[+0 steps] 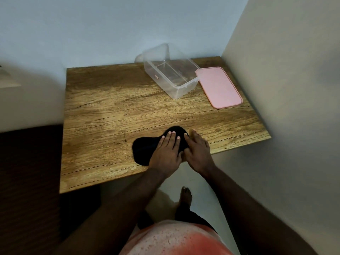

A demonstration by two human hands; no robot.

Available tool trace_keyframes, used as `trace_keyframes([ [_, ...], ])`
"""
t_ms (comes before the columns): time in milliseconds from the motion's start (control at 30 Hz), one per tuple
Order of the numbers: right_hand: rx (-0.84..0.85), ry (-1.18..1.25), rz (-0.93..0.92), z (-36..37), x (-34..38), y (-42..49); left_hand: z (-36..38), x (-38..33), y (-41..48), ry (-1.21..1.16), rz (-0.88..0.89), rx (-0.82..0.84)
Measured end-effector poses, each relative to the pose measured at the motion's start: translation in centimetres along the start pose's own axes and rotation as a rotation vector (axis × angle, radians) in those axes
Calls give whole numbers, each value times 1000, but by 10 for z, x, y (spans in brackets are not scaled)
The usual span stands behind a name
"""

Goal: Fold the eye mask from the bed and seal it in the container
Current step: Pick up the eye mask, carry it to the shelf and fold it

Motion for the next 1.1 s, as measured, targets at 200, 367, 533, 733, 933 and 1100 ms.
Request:
trace_keyframes([
  [200, -169, 171, 168, -25, 14, 20, -2, -1, -1, 0, 3, -10],
  [367, 14, 501, 401, -30, 14, 36, -6, -2, -2, -29, 11, -3],
  [533, 26, 639, 440, -31, 11, 38, -11, 2, -7, -53, 24, 5],
  [733, -7, 839, 463, -36, 9, 37, -15, 29, -32, -11, -88, -66],
  [933, -49, 985, 478, -34, 17, 39, -13, 43, -52, 53, -196, -58],
  [1100, -204, 866, 402, -34, 37, 35, -30, 33, -52, -157, -188, -218],
])
Point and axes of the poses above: each hand's wrist, its own y-axis towards the middle knuckle, its own z-axis out of the palm, x = y × z, the point moved 2 cm from there along y, towards the middle knuckle, and after that the axes turned 10 degrees about -y, right-handed, at the moved point
